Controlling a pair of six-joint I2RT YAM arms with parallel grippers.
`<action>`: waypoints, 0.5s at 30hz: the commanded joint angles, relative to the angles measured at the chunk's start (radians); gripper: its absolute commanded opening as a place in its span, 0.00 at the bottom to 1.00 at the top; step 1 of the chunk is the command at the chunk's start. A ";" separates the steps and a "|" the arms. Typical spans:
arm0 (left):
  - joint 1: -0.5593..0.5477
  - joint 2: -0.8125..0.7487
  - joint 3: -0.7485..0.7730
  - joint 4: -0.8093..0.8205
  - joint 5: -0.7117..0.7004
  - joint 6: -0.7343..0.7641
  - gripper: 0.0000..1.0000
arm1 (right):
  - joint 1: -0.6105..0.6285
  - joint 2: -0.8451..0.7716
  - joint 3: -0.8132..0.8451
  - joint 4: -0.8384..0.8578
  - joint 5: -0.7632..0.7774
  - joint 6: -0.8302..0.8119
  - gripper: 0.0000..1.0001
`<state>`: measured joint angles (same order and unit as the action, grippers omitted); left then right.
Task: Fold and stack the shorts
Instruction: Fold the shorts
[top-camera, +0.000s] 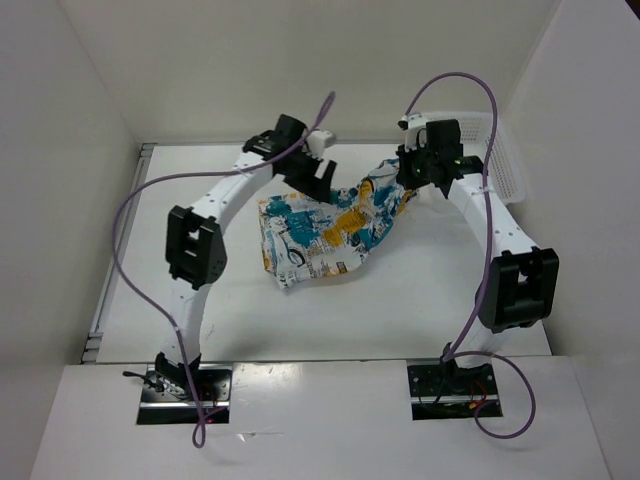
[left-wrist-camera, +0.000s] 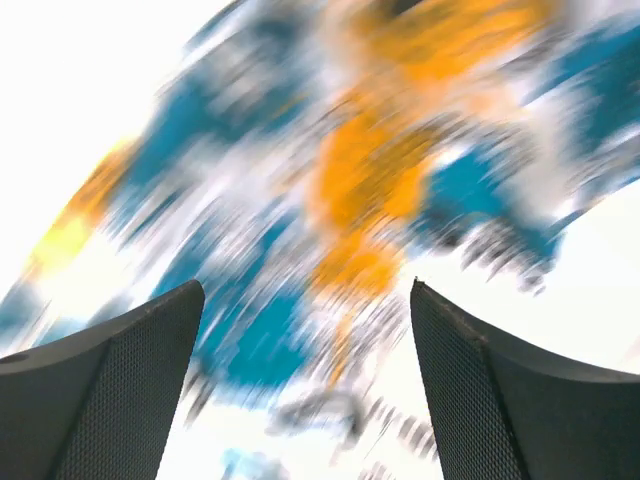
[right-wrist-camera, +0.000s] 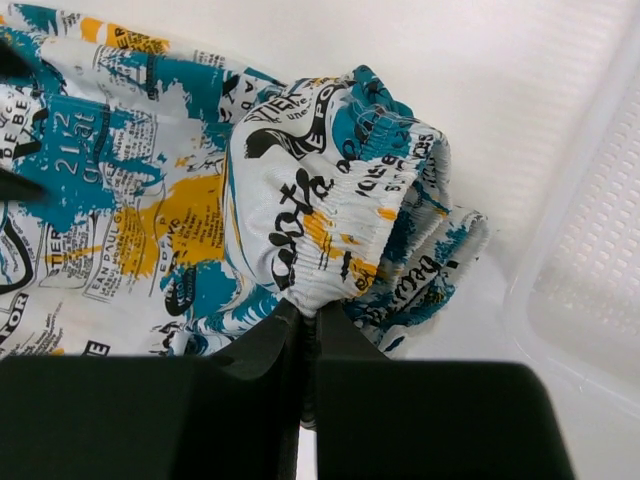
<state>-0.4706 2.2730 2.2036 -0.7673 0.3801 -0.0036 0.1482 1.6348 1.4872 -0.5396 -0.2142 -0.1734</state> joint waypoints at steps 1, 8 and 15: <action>0.081 -0.119 -0.200 -0.029 -0.098 0.004 0.91 | 0.007 -0.012 0.070 -0.010 -0.027 -0.029 0.00; 0.176 -0.174 -0.505 0.078 -0.135 0.004 0.88 | 0.007 0.010 0.131 -0.031 -0.027 -0.058 0.00; 0.194 -0.043 -0.515 0.100 -0.129 0.004 0.85 | 0.119 0.020 0.149 -0.060 0.035 -0.169 0.00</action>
<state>-0.2810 2.1563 1.6699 -0.7181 0.2329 -0.0044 0.1982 1.6478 1.5764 -0.5858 -0.2016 -0.2768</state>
